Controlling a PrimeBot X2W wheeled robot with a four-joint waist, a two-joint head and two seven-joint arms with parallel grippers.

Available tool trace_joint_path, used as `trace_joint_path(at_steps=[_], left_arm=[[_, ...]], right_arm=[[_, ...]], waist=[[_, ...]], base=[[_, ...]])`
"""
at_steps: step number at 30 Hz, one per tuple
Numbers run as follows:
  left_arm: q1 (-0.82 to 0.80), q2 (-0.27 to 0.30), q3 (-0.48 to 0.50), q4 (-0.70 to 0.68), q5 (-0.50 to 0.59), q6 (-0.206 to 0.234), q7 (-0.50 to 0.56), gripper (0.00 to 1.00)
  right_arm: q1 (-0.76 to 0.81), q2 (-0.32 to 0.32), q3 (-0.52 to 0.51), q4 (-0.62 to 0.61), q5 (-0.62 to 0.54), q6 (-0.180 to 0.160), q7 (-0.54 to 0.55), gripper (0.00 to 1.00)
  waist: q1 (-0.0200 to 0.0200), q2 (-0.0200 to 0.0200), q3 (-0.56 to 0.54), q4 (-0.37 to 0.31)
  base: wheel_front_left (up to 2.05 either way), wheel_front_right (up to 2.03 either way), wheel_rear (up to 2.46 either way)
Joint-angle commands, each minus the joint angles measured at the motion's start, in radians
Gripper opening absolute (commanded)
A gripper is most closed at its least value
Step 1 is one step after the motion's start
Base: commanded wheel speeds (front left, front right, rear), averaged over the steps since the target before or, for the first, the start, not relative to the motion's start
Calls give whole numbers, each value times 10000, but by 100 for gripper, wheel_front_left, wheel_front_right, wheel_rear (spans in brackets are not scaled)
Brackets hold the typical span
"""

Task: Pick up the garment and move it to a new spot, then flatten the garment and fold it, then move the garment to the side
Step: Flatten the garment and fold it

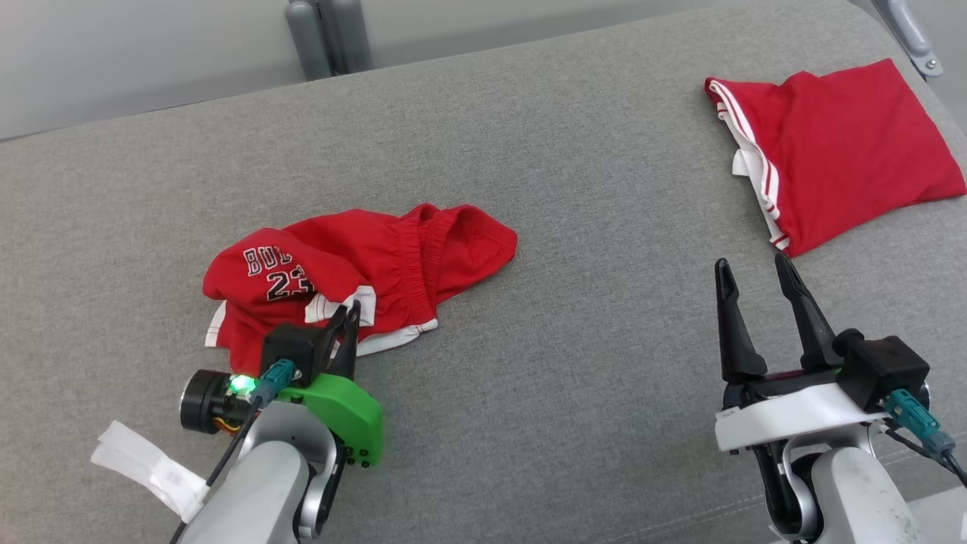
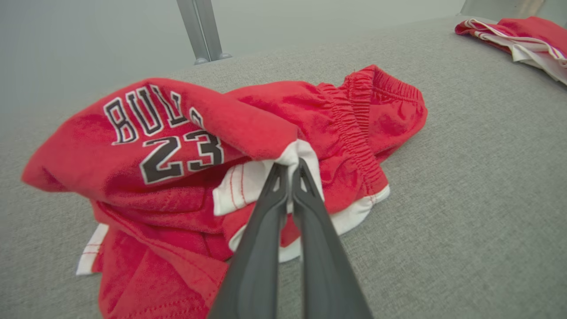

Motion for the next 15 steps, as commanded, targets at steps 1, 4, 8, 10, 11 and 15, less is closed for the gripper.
trace_joint_path(at_steps=[1,4,8,10,11,15], left_arm=[[-175,-48,-22,84,58,-75,-152,100],[-220,-233,-160,168,47,-241,-457,100],[-67,-421,-281,53,-49,-359,-705,100],[78,-435,-250,-120,-121,-330,-813,100],[138,-416,-215,-211,-151,-288,-844,100],[457,-145,62,-758,-291,-29,-949,100]], right_arm=[[-38,-10,-40,0,17,-4,-28,100],[6,-8,-110,10,-7,-3,-28,100],[-11,-10,-49,42,37,-4,-28,100],[1,-11,-56,41,36,-4,-28,100],[12,-11,-77,37,29,-4,-28,100],[41,-10,-118,25,-4,-4,-28,100]], waist=[[0,0,27,-7],[0,0,10,83],[0,0,-70,248],[0,0,-99,330],[0,0,-108,368],[0,0,-118,483]], base=[[0,0,0],[0,0,0],[0,0,0],[0,0,0],[0,0,0],[0,0,0]])
